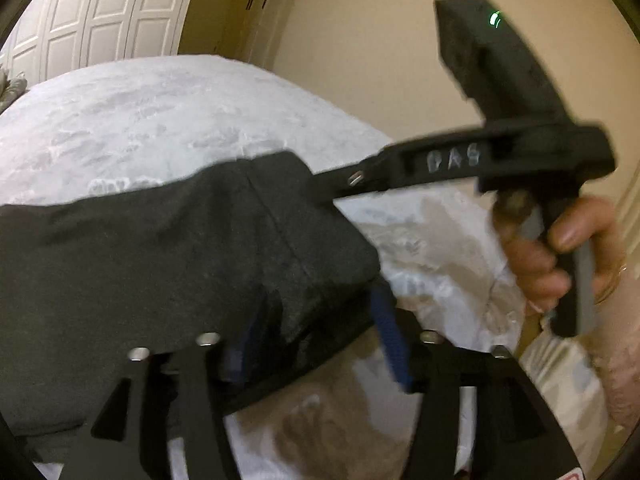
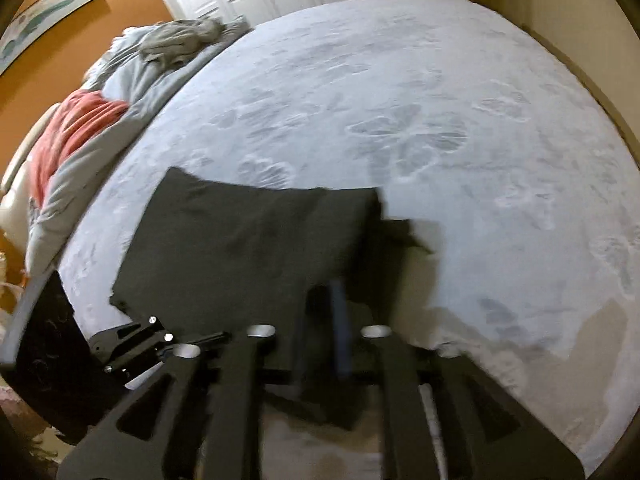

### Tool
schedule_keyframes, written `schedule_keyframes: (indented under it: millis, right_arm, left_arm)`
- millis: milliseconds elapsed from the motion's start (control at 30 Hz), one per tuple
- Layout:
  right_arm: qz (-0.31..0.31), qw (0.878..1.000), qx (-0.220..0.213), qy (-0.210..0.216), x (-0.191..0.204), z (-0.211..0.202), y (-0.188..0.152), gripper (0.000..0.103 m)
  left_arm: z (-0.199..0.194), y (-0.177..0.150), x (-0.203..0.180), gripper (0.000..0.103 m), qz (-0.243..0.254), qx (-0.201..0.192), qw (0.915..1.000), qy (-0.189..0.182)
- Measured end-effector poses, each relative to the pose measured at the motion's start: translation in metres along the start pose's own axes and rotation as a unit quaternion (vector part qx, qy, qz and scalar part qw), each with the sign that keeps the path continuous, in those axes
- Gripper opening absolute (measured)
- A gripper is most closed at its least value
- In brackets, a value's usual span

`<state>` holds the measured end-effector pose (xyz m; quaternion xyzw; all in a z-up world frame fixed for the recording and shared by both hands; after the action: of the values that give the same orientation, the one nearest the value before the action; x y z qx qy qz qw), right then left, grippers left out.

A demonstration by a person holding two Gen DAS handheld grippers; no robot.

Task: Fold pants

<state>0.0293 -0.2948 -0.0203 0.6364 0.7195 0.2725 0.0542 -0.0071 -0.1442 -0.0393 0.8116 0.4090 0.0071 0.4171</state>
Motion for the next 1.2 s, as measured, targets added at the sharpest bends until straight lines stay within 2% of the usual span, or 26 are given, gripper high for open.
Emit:
schedule_keyframes:
  millis: [67,133,200,233,267,333,367,433,467,500,533,600,633,667,733,800,867,900,933,967,1067,1133,1200]
  right_arm:
    - [-0.006,1.0,-0.025,-0.008,0.008,-0.004,-0.003,0.075]
    - [-0.03,0.999,-0.03,-0.014,0.018,0.002,0.002,0.074]
    - [-0.033,0.999,-0.012,-0.023,0.021,0.013,0.0,0.073]
    - [-0.027,0.999,0.002,-0.02,0.02,0.022,0.0,0.064]
    - [-0.023,0.999,0.02,-0.014,0.02,0.033,-0.002,0.034]
    - [-0.026,0.999,0.024,-0.04,0.019,0.037,-0.002,0.025]
    - [-0.025,0.999,0.0,-0.036,0.021,0.023,0.001,0.02]
    - [-0.019,0.999,-0.05,-0.009,0.023,-0.009,0.005,0.018]
    - [-0.02,0.997,-0.073,-0.019,0.02,-0.022,0.006,0.008]
    - [-0.017,0.996,-0.073,-0.04,0.013,-0.021,0.006,0.013]
    - [-0.011,0.997,-0.045,-0.066,0.001,-0.008,0.003,0.016]
    - [0.022,0.992,0.04,-0.121,-0.026,0.028,-0.008,0.016]
    - [0.036,0.99,0.037,-0.131,-0.032,0.028,-0.009,0.016]
    - [0.04,0.992,0.016,-0.118,-0.03,0.018,-0.007,0.015]
    - [0.021,0.995,-0.068,-0.076,-0.009,-0.021,0.004,0.014]
    - [0.003,0.994,-0.106,-0.04,0.01,-0.038,0.01,0.014]
    - [-0.004,0.996,-0.085,-0.013,0.022,-0.023,0.013,0.014]
    - [-0.003,0.999,-0.046,-0.03,0.021,0.0,0.013,0.014]
    - [0.0,0.997,0.01,-0.071,0.014,0.03,0.011,0.013]
    - [0.0,0.995,0.047,-0.092,0.006,0.053,0.009,0.011]
    - [0.006,0.996,0.015,-0.083,0.008,0.032,0.017,0.013]
    - [0.019,0.997,-0.021,-0.07,0.009,0.008,0.011,0.017]
    - [0.023,0.997,-0.031,-0.067,0.008,-0.004,0.004,0.017]
  left_arm:
    - [-0.023,0.003,0.01,0.086,-0.019,-0.03,0.9991,0.022]
    - [-0.041,0.005,0.026,0.086,-0.04,-0.05,0.9967,0.05]
    - [-0.055,0.009,0.049,0.086,-0.073,-0.056,0.9909,0.099]
    - [-0.06,0.01,0.059,0.086,-0.087,-0.061,0.9875,0.117]
    - [-0.066,0.012,0.068,0.086,-0.1,-0.065,0.9838,0.133]
    - [-0.077,0.014,0.086,0.086,-0.131,-0.07,0.9762,0.158]
    - [-0.081,0.014,0.09,0.086,-0.139,-0.071,0.9744,0.162]
    - [-0.087,0.011,0.098,0.086,-0.148,-0.066,0.9699,0.181]
    - [-0.085,0.01,0.102,0.086,-0.148,-0.059,0.9673,0.197]
    - [-0.08,0.01,0.109,0.086,-0.146,-0.049,0.9654,0.211]
    - [-0.076,0.005,0.11,0.086,-0.142,-0.036,0.9636,0.223]
    - [-0.063,-0.002,0.117,0.086,-0.137,-0.006,0.9604,0.243]
    - [-0.061,-0.008,0.119,0.086,-0.134,0.004,0.9593,0.249]
    - [-0.058,-0.012,0.119,0.086,-0.133,0.013,0.957,0.258]
    - [-0.056,-0.015,0.121,0.086,-0.134,0.024,0.9563,0.259]
    - [-0.055,-0.016,0.118,0.086,-0.136,0.024,0.9577,0.252]
    - [-0.054,-0.017,0.113,0.086,-0.128,0.024,0.9576,0.257]
    - [-0.052,-0.018,0.111,0.086,-0.118,0.026,0.9571,0.264]
    - [-0.051,-0.018,0.111,0.086,-0.114,0.027,0.9564,0.268]
    - [-0.05,-0.019,0.112,0.086,-0.111,0.026,0.956,0.27]
    - [-0.053,-0.021,0.115,0.086,-0.112,0.027,0.9558,0.27]
    - [-0.056,-0.023,0.117,0.086,-0.113,0.027,0.9559,0.27]
    - [-0.056,-0.025,0.118,0.086,-0.111,0.028,0.9563,0.269]
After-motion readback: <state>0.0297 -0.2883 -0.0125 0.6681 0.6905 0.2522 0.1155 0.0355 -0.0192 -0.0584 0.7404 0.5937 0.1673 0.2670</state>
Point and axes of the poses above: each gripper's, at about its wrist camera, not at the fingertips, and z roughly the way its jaws point, x to its left, y to its top, the point moved 2 cm from there along z, roughly the way its jaws point, and after that the axes turned 4 degrees about x, right-handed, at the moved point
